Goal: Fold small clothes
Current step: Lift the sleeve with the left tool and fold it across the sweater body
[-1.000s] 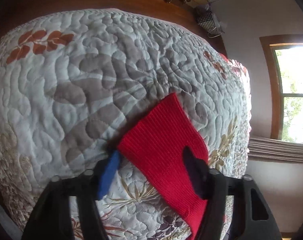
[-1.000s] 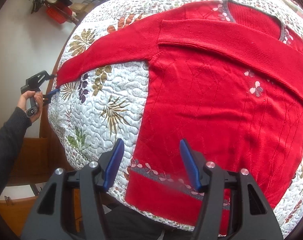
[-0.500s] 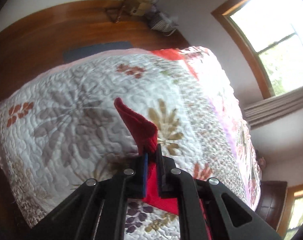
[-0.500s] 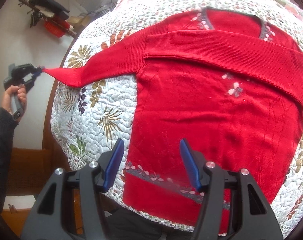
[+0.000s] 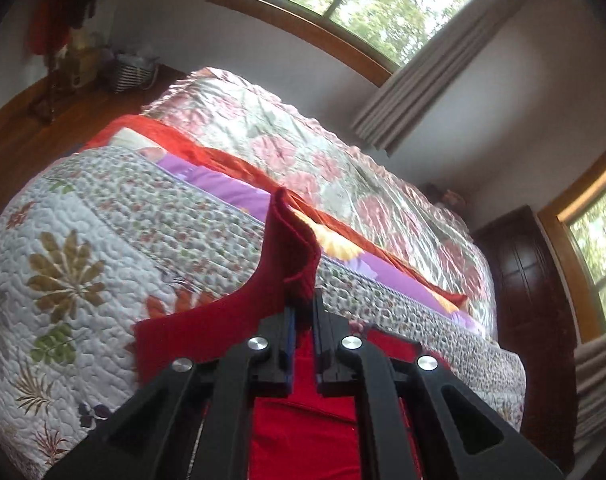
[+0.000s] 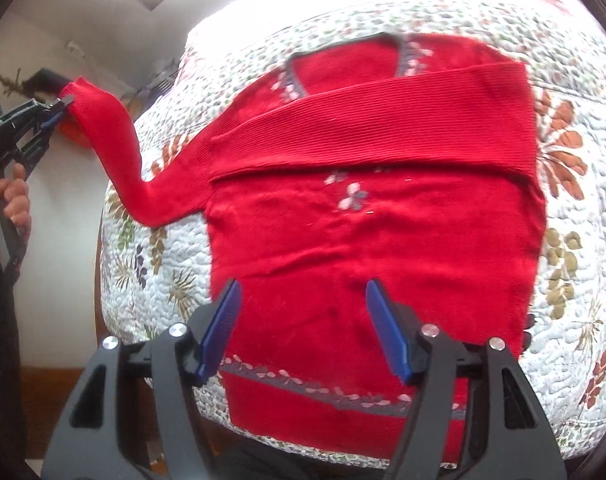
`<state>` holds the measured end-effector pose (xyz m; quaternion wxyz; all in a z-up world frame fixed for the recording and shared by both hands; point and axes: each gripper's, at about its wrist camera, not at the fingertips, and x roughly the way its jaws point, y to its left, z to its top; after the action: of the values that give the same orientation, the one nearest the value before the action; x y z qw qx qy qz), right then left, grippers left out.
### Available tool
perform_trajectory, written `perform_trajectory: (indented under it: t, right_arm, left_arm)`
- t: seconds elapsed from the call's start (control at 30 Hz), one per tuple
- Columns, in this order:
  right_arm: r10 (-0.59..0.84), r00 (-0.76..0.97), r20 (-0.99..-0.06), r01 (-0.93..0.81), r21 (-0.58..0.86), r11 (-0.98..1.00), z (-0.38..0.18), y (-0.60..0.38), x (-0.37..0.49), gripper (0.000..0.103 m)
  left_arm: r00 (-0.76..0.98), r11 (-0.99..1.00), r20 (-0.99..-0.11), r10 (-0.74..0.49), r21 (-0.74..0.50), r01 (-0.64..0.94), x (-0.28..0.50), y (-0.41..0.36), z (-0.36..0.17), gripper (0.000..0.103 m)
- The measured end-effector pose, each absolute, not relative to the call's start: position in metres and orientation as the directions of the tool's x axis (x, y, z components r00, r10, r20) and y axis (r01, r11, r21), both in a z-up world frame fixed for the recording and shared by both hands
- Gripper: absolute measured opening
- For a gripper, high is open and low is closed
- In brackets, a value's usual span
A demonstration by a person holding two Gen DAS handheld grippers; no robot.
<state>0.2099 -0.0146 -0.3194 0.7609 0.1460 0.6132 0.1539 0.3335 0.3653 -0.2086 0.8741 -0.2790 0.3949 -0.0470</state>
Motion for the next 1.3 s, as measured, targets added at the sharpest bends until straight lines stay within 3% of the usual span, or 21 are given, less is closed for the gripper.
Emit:
perform_trajectory:
  t: [0.4,0.73,0.83,0.87,0.9,1.03,1.3]
  right_arm:
    - [0.447,0.203,-0.871,0.159,0.479,0.863,-0.360,-0.096,0.240,0.065]
    - [0.497,0.202,-0.844,0.200,0.533,0.822,-0.380,-0.110,0.289,0.066]
    - [0.568,0.184,-0.802,0.165,0.595,0.786,-0.386,-0.104,0.311,0.067]
    - [0.593,0.176,-0.786,0.154,0.617,0.772,-0.389,-0.101,0.319,0.066]
    - [0.616,0.168,-0.770,0.142,0.637,0.758,-0.392,-0.097,0.328,0.064]
    - [0.688,0.117,-0.716,0.084,0.697,0.712,-0.409,-0.073,0.362,0.047]
    - [0.690,0.055,-0.722,-0.016,0.690,0.723,-0.430,-0.028,0.408,0.046]
  left_arm:
    - [0.477,0.884,-0.772,-0.419,-0.467,0.020,0.384,0.188,-0.309,0.006]
    - [0.330,0.896,-0.835,-0.440,-0.434,0.097,0.375,0.116,-0.380,0.009]
    - [0.317,0.879,-0.822,-0.473,-0.462,0.114,0.369,0.121,-0.383,0.037]
    - [0.326,0.877,-0.816,-0.477,-0.466,0.115,0.365,0.125,-0.381,0.054]
    - [0.335,0.871,-0.806,-0.487,-0.478,0.115,0.360,0.131,-0.379,0.064]
    - [0.334,0.843,-0.784,-0.524,-0.534,0.069,0.336,0.164,-0.376,0.065]
    - [0.346,0.820,-0.780,-0.522,-0.570,-0.048,0.262,0.223,-0.373,0.069]
